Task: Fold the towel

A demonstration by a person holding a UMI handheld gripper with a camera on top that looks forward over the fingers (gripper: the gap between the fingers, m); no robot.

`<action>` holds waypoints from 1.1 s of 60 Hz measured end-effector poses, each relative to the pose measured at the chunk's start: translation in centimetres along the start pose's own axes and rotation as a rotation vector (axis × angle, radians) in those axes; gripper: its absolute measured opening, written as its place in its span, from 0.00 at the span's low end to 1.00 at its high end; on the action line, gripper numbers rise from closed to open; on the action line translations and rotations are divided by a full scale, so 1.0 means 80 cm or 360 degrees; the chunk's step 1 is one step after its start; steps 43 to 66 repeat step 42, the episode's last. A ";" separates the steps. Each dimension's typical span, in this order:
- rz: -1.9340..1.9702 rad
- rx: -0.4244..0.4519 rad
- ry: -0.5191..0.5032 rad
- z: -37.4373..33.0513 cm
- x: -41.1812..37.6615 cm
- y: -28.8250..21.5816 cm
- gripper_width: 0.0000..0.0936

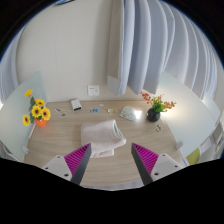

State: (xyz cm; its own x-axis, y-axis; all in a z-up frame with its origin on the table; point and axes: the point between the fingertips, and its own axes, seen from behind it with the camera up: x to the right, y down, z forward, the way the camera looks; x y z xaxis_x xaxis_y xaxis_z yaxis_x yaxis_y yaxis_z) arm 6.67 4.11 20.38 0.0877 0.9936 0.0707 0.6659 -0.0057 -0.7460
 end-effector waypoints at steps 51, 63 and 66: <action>-0.0043 0.0050 -0.0142 -0.099 -0.028 0.003 0.91; -0.0043 0.0050 -0.0142 -0.099 -0.028 0.003 0.91; -0.0043 0.0050 -0.0142 -0.099 -0.028 0.003 0.91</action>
